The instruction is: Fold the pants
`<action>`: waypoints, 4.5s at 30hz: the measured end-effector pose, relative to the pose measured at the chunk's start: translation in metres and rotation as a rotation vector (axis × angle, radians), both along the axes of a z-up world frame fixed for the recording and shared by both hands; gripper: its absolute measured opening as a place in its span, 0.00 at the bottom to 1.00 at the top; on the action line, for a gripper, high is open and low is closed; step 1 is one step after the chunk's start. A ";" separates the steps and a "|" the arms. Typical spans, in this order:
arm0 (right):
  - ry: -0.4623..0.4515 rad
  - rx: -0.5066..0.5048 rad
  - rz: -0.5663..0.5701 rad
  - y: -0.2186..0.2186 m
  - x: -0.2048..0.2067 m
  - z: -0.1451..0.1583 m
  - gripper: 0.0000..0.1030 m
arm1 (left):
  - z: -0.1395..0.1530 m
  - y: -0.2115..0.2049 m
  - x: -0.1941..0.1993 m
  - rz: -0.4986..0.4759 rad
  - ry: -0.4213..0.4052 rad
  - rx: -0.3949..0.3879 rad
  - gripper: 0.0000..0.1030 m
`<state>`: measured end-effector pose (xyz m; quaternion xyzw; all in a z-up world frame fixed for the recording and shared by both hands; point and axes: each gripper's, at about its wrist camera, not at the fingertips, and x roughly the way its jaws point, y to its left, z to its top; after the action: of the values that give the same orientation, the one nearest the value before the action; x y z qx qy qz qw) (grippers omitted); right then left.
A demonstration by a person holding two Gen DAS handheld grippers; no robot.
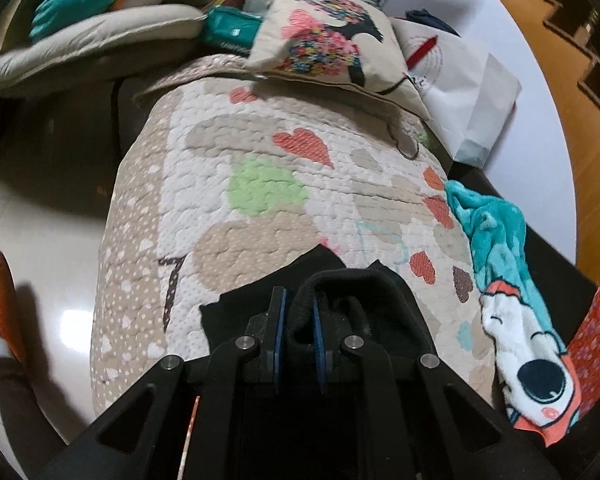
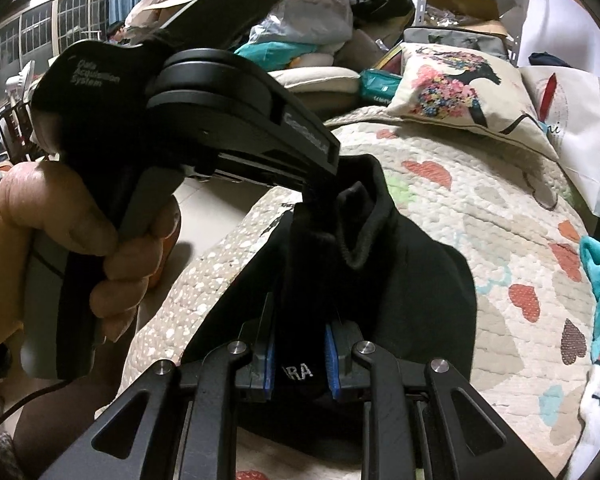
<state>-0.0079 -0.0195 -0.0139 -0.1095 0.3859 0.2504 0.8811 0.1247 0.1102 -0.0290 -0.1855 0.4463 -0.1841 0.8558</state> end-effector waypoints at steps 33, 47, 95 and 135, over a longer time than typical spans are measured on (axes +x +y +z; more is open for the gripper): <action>0.099 0.047 0.328 0.017 -0.050 0.005 0.52 | -0.004 0.098 -0.061 0.377 0.075 -0.238 0.17; 0.103 0.246 -0.197 -0.128 0.014 0.011 0.57 | 0.000 -0.011 -0.044 0.236 0.110 0.120 0.33; 0.080 0.263 -0.384 -0.152 -0.002 0.003 0.66 | 0.097 -0.094 -0.193 0.249 -0.355 0.493 0.59; 0.083 0.238 -0.387 -0.157 0.005 0.006 0.67 | 0.039 -0.022 -0.126 0.300 -0.016 0.233 0.63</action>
<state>-0.0026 -0.1767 -0.0075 0.0818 0.4032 0.1248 0.9029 -0.0014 0.0884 0.0100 -0.1481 0.4250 -0.0032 0.8930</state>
